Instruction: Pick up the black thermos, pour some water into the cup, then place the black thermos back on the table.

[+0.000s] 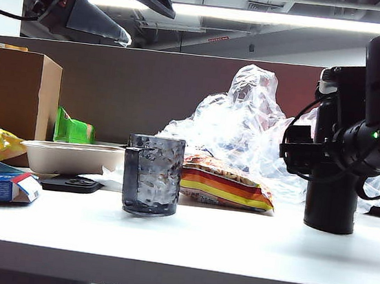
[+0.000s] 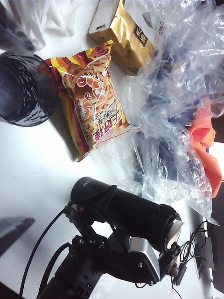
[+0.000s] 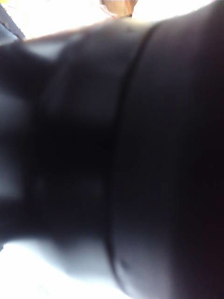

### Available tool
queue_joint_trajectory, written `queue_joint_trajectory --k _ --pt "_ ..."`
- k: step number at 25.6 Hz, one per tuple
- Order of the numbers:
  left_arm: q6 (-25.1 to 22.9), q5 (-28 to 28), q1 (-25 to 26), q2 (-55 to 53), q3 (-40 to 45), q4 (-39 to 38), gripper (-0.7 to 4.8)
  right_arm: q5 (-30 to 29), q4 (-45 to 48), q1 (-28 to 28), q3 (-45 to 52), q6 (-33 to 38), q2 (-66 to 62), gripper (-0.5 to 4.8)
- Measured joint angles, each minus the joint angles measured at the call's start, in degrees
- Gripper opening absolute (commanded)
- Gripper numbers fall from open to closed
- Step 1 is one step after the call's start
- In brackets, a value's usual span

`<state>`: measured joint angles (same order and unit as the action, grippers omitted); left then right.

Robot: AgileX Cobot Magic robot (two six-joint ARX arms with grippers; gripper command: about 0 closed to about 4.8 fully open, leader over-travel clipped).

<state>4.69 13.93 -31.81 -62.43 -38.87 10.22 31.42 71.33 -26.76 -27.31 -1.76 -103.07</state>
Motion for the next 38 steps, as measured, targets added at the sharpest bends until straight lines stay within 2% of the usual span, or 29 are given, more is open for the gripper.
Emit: queue_joint_trajectory --k 1,2,3,4,11,13,15,16,17,19,20,22,27,30,33,38 --pt "0.0 0.0 0.0 0.0 0.0 0.02 4.79 0.52 -0.02 0.0 0.02 0.0 0.0 4.79" --pt "0.0 0.0 0.0 0.0 0.0 -0.11 4.79 1.03 -0.02 0.0 0.02 0.0 0.02 3.77" --pt "0.0 0.0 0.0 0.0 0.0 -0.35 4.79 1.68 -0.02 0.0 0.02 0.0 0.0 2.12" --pt "0.0 0.0 0.0 0.0 0.0 -0.61 4.79 1.75 0.02 0.02 0.04 0.28 0.02 1.37" --pt "0.0 0.0 0.0 0.02 0.0 -0.83 4.79 1.7 0.44 0.0 0.04 0.42 0.02 1.38" --pt "0.0 -0.02 -0.02 0.02 0.0 -0.39 4.79 -1.31 0.61 0.04 0.17 -1.42 0.59 1.39" --pt "0.0 -0.98 -0.02 0.02 0.0 -0.13 4.79 -7.91 -2.62 -0.04 0.55 -7.48 6.56 1.39" --pt "0.0 -1.18 -0.02 0.02 0.0 -0.15 4.79 -10.71 -6.01 -0.11 0.07 -10.16 13.9 1.4" --pt "-0.17 -1.16 -0.02 0.02 0.0 -0.15 4.79 -12.48 -11.26 -0.07 -1.6 -10.93 18.8 1.5" --pt "-2.82 -1.18 -0.02 0.02 0.0 -0.2 4.79 -19.82 -28.65 0.04 -7.19 -15.47 25.79 1.5" --pt "-5.16 -1.18 -0.02 0.02 0.0 -0.72 4.79 -24.02 -35.36 -0.04 -9.99 -18.47 26.32 1.5" --pt "-8.76 -1.2 -0.02 0.04 0.0 -4.04 4.79 -27.52 -43.41 -0.26 -13.97 -23.39 25.4 1.5" --pt "-10.25 -2.99 -0.02 0.02 0.0 -14.91 4.79 -32.22 -45.33 -0.04 -21.05 -40.5 14.53 1.49" --pt "-10.25 -4.83 -0.02 0.02 0.0 -16.5 4.79 -32.98 -45.77 -0.13 -23.85 -48.85 8.48 1.48" --pt "-10.21 -7.72 -0.02 0.0 0.0 -16.92 4.79 -32.98 -43.6 -0.09 -25.81 -63.56 5.03 1.48" --pt "-10.21 -7.98 -0.02 0.0 0.0 -16.94 4.79 -37.75 -41.75 -0.26 -26.67 -72.7 4.24 1.48"
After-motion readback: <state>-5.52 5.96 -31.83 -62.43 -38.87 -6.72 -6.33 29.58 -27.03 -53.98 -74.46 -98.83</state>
